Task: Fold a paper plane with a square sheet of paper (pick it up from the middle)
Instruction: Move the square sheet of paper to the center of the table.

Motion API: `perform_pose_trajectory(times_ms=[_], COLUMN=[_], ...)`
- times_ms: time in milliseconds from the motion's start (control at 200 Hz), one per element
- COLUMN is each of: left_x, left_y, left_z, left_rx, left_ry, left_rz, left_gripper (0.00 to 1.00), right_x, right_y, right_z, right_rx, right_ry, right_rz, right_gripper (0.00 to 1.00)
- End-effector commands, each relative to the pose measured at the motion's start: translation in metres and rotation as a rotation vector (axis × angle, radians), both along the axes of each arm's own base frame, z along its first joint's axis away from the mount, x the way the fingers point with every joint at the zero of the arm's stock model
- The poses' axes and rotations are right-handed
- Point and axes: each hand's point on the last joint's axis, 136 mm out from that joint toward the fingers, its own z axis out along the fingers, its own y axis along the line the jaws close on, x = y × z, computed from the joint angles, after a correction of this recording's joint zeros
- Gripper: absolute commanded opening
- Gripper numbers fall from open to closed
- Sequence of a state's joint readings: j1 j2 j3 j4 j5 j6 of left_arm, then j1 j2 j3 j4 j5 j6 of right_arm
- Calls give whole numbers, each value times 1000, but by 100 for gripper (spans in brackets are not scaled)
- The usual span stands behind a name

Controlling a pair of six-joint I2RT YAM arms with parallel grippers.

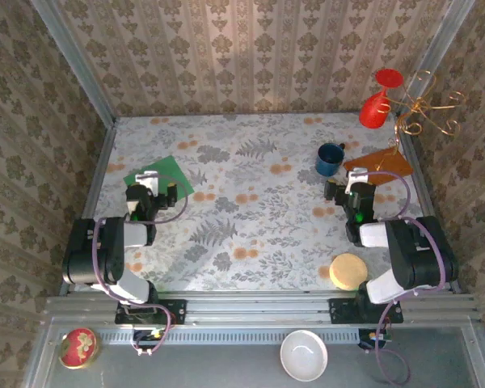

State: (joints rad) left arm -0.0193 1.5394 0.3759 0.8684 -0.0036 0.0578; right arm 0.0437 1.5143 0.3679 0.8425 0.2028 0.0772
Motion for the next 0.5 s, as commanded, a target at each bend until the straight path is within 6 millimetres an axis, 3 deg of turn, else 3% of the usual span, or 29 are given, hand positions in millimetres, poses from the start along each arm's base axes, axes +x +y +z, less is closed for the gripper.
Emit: perform_pose_trajectory(times_ms=[0, 495], left_x=[9, 9], left_y=[-2, 0], left_z=[11, 11], left_rx=[11, -2], left_ry=[-41, -36], left_rz=[-12, -10], left_gripper=[100, 100], right_x=[10, 10], right_y=[-4, -4], right_z=[13, 13], right_rx=[-21, -18], right_ry=[-43, -43], right_rz=[-20, -17], right_gripper=[100, 100])
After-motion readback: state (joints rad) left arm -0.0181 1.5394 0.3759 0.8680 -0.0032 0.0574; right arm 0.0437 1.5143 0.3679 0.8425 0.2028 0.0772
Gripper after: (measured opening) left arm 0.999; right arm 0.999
